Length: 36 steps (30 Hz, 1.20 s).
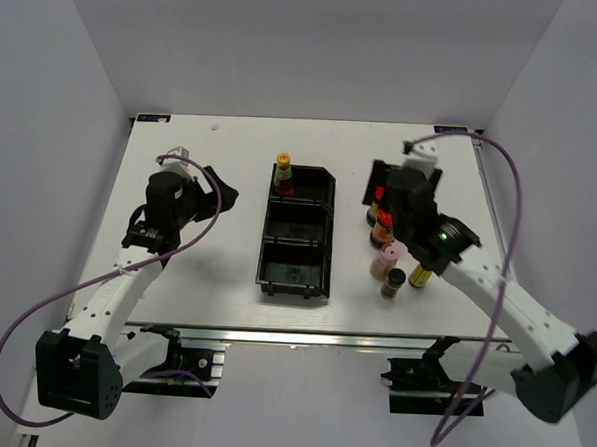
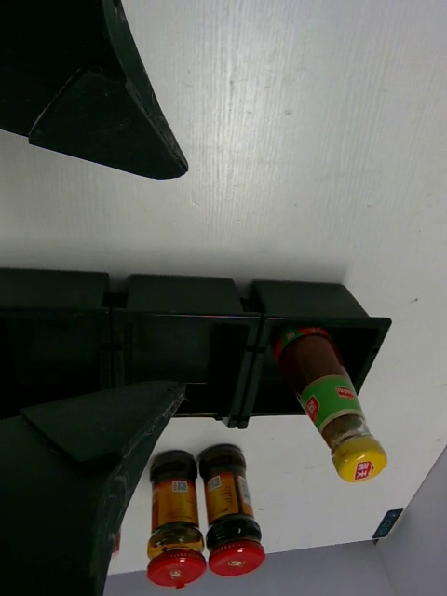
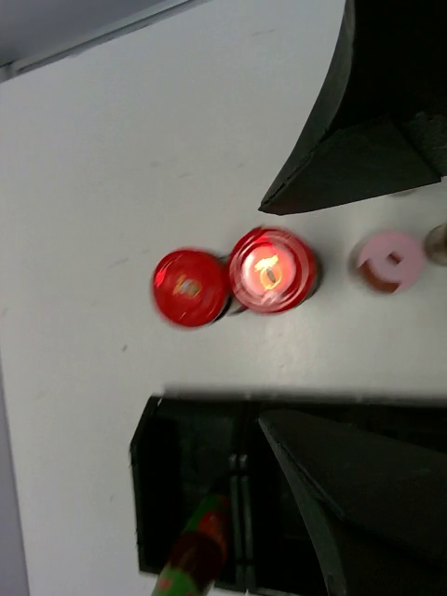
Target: Organize the condiment bottles
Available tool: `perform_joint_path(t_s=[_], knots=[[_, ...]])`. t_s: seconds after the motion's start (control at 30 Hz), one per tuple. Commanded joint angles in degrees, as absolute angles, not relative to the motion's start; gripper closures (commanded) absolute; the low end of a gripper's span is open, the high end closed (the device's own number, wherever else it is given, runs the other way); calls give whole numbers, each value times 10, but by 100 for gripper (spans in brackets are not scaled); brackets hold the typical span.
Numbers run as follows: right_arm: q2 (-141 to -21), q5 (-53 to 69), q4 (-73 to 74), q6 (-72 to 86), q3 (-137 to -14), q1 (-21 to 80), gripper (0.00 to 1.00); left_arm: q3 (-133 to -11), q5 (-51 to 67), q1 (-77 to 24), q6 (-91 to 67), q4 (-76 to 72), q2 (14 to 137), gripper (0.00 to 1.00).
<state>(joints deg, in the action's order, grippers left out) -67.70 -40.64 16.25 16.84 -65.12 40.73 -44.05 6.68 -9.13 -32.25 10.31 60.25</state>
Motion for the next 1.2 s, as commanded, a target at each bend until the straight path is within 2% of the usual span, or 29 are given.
perform_joint_path(t_s=[0.0,0.2,0.5,0.6,0.77,0.87,1.07,1.17], knots=[[-593,-467,331,316,-601,398,10,-438,80,-95,-273,42,586,2],[-519,-507,554,474,-585,393,11,-432,155,-96,-268,-5,592,2],[-533,-535,595,521,-528,346,11,-417,130,-96,-247,-4,580,2],[-524,-496,551,468,-504,302,11,-419,131,-96,-247,-4,584,2],[-495,-418,390,357,-450,259,12,-412,132,-96,-250,-4,584,2],[-505,-383,359,322,-444,259,11,-410,141,-96,-252,-11,580,2],[-531,-395,352,329,-435,250,12,-410,134,-97,-251,-9,577,2],[-533,-400,352,337,-428,236,17,-412,123,-97,-251,-4,581,2]])
